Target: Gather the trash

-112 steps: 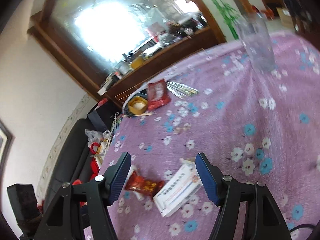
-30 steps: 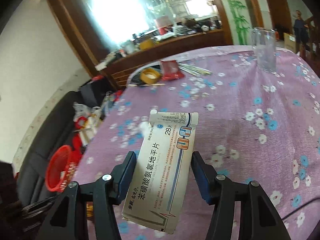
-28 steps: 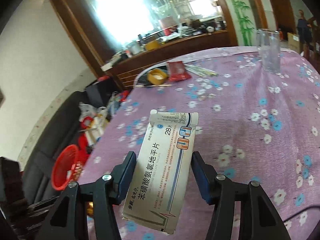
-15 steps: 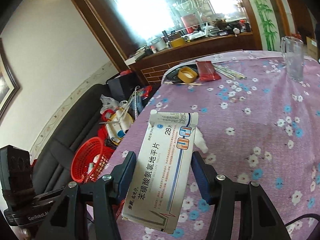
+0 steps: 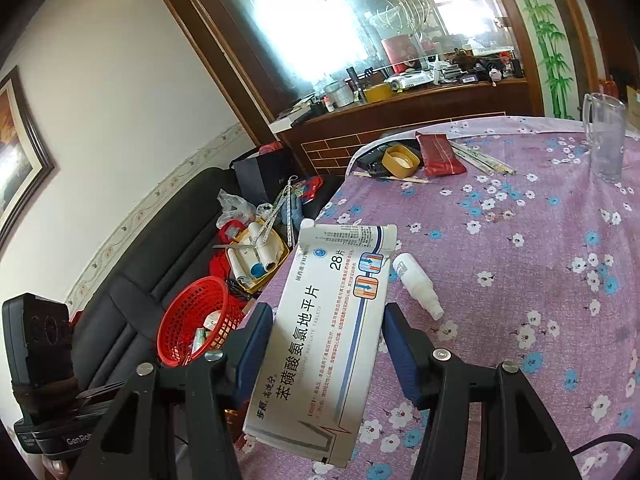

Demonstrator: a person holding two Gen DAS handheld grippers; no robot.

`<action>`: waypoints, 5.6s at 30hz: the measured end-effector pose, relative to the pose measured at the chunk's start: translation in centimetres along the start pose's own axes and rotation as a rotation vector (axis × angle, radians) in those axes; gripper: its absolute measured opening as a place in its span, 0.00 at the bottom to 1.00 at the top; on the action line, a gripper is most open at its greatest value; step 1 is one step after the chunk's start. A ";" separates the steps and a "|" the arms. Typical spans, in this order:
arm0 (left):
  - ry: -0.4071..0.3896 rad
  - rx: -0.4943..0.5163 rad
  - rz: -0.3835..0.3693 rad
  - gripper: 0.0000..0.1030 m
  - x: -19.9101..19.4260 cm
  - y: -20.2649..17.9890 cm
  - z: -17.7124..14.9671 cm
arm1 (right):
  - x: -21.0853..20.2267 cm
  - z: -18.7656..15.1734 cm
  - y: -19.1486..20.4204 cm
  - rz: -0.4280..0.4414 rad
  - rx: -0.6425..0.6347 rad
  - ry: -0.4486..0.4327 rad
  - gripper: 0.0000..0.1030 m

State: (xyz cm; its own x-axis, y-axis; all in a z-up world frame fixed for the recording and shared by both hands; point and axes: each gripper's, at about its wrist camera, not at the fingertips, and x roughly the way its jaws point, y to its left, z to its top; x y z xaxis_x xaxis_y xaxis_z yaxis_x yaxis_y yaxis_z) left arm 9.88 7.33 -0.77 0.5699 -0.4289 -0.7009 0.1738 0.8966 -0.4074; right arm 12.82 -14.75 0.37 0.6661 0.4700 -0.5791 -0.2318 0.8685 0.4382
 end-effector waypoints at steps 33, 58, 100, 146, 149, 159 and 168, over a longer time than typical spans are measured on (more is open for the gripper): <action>-0.041 -0.038 0.023 0.21 -1.8 2.7 0.6 | 1.1 0.5 1.7 0.017 -0.038 0.016 0.58; -0.111 -0.135 0.055 0.21 -4.4 8.6 1.4 | 4.6 1.3 6.4 0.063 -0.114 0.060 0.58; -0.184 -0.241 0.465 0.22 -4.5 25.7 2.3 | 26.9 -0.8 21.5 0.387 -0.268 0.348 0.61; -0.314 -0.177 0.695 0.79 -8.5 9.2 -4.6 | 4.0 -3.4 9.2 0.312 -0.143 0.012 0.80; -0.324 -0.187 0.720 0.79 -8.8 9.1 -4.8 | 3.9 -3.3 9.2 0.318 -0.137 0.014 0.80; -0.351 -0.232 0.790 0.79 -9.7 10.8 -5.9 | 5.2 -3.4 10.2 0.326 -0.167 0.066 0.80; -0.346 -0.248 0.844 0.79 -9.7 11.9 -6.0 | 6.1 -3.1 11.3 0.317 -0.181 0.087 0.80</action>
State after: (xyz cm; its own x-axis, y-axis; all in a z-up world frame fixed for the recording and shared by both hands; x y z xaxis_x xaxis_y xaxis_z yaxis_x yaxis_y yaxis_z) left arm 1.65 21.47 -2.34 0.6429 0.4431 -0.6247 -0.5582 0.8296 0.0140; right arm 12.09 -1.62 -0.35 0.4804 0.7251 -0.4934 -0.5437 0.6877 0.4811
